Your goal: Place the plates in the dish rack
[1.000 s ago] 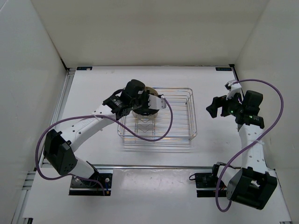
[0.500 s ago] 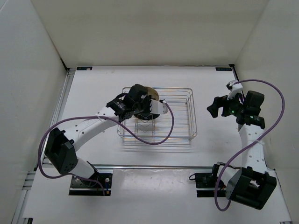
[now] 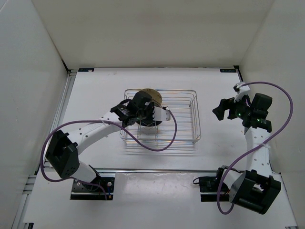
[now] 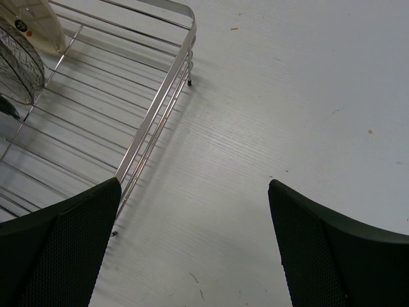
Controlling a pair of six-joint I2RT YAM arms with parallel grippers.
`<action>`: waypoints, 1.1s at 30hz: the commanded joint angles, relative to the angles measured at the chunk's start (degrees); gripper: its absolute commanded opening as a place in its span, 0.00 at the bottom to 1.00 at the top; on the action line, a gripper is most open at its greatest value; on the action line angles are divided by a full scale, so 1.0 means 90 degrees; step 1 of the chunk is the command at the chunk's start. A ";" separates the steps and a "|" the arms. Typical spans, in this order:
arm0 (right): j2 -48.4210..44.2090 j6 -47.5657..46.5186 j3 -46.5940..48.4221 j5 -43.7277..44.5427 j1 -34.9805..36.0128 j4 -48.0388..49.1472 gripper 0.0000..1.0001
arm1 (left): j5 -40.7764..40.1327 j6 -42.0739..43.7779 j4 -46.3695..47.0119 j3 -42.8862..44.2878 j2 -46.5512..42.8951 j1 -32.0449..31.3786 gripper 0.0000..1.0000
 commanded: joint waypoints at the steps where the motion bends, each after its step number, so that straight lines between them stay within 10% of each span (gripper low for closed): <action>1: -0.0110 0.0064 -0.0070 -0.0179 -0.0041 0.0177 0.99 | 0.0193 -0.0200 0.0075 -0.0047 -0.0040 -0.0052 0.11; 20: -0.0169 0.0064 -0.0070 -0.0413 -0.0227 0.0118 0.99 | -0.0208 -0.0318 0.0075 -0.0047 0.0020 -0.0121 0.11; 33: -0.0286 0.0064 -0.0070 -0.0472 -0.0402 0.0060 0.99 | -0.0735 -0.0318 0.0075 -0.0047 -0.0038 -0.0179 0.31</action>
